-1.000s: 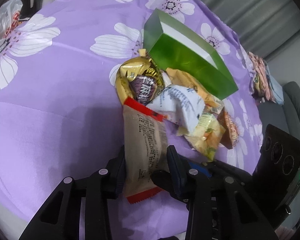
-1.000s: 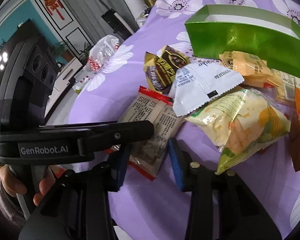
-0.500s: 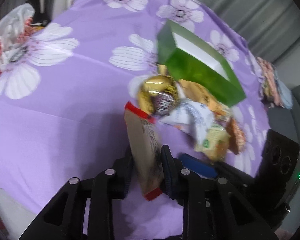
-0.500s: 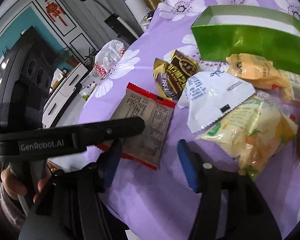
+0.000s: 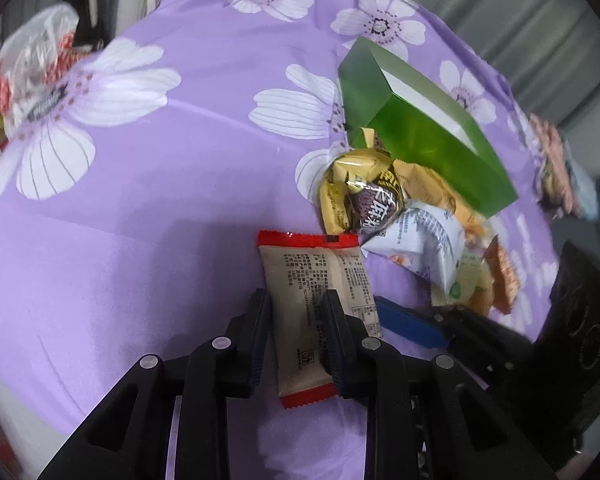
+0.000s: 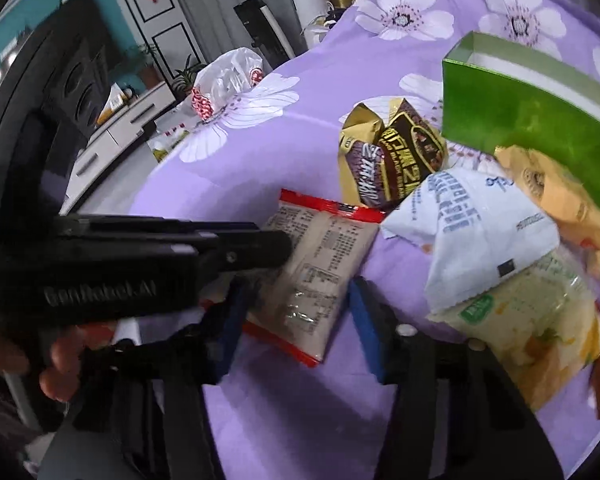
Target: Organize snacks
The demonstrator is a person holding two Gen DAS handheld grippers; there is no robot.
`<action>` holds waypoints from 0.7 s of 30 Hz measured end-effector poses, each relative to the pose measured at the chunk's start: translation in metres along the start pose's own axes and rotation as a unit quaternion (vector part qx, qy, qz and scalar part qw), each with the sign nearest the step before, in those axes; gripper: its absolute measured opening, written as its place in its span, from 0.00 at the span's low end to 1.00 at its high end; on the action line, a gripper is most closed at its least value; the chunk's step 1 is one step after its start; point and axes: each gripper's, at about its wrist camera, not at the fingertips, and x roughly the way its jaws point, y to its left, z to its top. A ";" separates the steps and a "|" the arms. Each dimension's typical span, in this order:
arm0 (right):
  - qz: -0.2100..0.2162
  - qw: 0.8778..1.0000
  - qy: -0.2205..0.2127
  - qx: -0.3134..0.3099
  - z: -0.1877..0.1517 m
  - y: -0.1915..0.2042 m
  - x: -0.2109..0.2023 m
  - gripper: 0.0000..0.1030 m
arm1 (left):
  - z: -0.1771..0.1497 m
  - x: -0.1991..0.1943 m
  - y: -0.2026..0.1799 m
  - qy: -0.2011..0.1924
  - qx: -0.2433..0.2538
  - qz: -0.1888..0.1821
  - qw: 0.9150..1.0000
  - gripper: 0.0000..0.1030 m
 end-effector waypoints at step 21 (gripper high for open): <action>0.012 0.993 -0.110 0.030 0.021 0.006 -0.056 0.38 | 0.021 -0.055 -0.036 -0.069 0.018 -0.015 0.997 0.25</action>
